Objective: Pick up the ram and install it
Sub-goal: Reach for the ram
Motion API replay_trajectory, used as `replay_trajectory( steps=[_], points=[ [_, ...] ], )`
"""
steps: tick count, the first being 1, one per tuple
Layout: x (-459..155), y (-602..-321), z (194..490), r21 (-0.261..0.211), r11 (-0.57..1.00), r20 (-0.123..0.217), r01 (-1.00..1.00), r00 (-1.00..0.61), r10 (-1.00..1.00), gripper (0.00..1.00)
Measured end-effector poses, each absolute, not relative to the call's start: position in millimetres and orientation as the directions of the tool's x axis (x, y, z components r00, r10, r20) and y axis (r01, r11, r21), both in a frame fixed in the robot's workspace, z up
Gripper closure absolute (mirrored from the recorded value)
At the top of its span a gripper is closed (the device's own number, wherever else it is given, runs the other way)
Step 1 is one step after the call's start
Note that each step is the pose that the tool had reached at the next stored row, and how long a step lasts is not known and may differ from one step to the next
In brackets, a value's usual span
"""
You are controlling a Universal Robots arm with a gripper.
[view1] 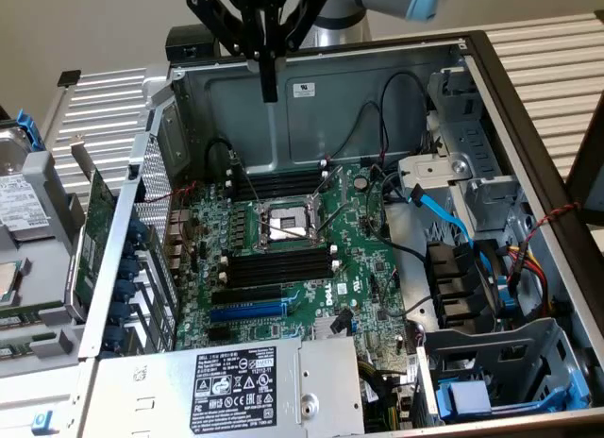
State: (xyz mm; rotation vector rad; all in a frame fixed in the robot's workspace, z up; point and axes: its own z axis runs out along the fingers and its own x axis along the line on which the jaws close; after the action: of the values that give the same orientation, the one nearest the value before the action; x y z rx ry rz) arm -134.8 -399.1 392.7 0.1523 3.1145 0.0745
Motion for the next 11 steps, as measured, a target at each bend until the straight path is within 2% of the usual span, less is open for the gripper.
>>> replay_trajectory(
  steps=[11],
  points=[
    [-179, -401, 393, 0.050, 0.994, -0.026, 0.097, -0.995, 0.098, 0.89]
  ],
)
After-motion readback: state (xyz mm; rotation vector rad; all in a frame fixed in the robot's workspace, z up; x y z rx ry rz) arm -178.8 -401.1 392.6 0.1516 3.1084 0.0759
